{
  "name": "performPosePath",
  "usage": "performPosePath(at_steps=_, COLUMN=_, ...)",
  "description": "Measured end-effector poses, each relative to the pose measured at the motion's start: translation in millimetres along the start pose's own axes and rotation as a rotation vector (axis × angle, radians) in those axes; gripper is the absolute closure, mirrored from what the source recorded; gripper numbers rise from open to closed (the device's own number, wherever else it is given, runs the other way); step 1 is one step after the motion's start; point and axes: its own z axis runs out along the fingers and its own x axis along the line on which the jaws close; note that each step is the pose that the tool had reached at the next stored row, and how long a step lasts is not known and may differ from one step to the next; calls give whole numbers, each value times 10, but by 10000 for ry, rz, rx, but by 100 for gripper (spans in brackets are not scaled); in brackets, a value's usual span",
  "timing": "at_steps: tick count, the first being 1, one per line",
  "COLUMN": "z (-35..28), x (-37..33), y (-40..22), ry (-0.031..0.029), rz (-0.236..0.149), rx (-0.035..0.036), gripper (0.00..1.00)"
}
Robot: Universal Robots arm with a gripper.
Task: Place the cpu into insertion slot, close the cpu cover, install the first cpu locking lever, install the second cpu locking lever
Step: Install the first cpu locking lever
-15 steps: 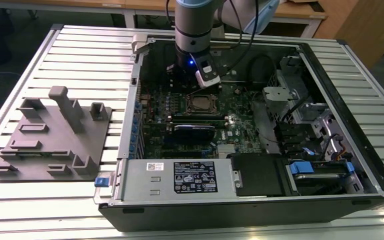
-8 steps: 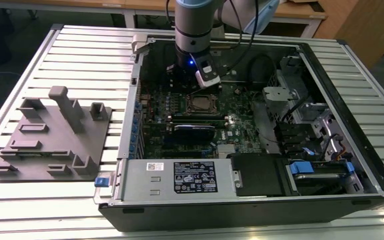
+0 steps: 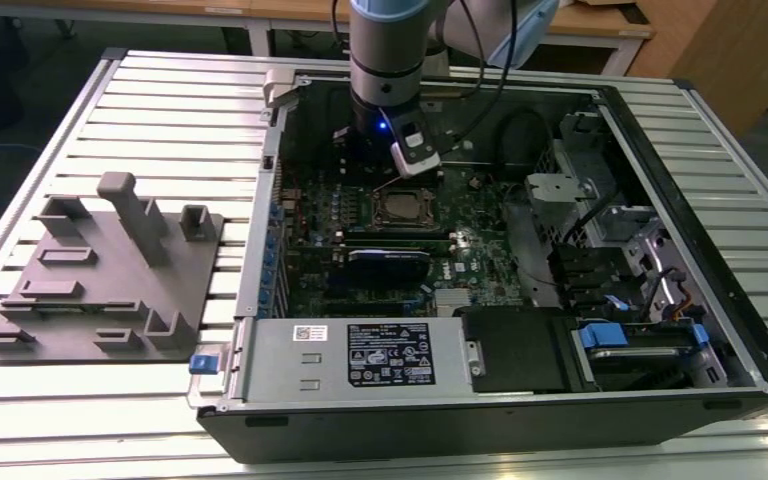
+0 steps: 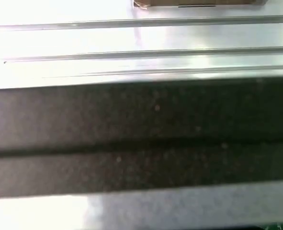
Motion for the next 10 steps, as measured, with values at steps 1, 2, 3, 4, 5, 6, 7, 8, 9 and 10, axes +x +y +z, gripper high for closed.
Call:
performPosePath(at_steps=1, z=2, x=0, y=-1, ry=2, rz=0, rx=2, gripper=89)
performPosePath(at_steps=2, z=4, x=0, y=-2, ry=4, rz=0, rx=3, gripper=89)
performPosePath(at_steps=3, z=7, x=0, y=-2, ry=4, rz=0, rx=4, gripper=89)
performPosePath(at_steps=4, z=9, x=-3, y=-3, ry=5, rz=0, rx=4, gripper=89)
performPosePath(at_steps=5, z=11, x=-7, y=-3, ry=5, rz=0, rx=4, gripper=89)
performPosePath(at_steps=6, z=13, x=-12, y=-2, ry=4, rz=1, rx=3, gripper=89)
performPosePath(at_steps=7, z=16, x=-16, y=-2, ry=1, rz=0, rx=1, gripper=89)
performPosePath(at_steps=8, z=18, x=-17, y=-2, ry=1, rz=0, rx=1, gripper=89)
performPosePath(at_steps=9, z=19, x=-17, y=-3, ry=2, rz=1, rx=3, gripper=89)
performPosePath(at_steps=10, z=19, x=-17, y=-4, ry=3, rz=0, rx=4, gripper=89)
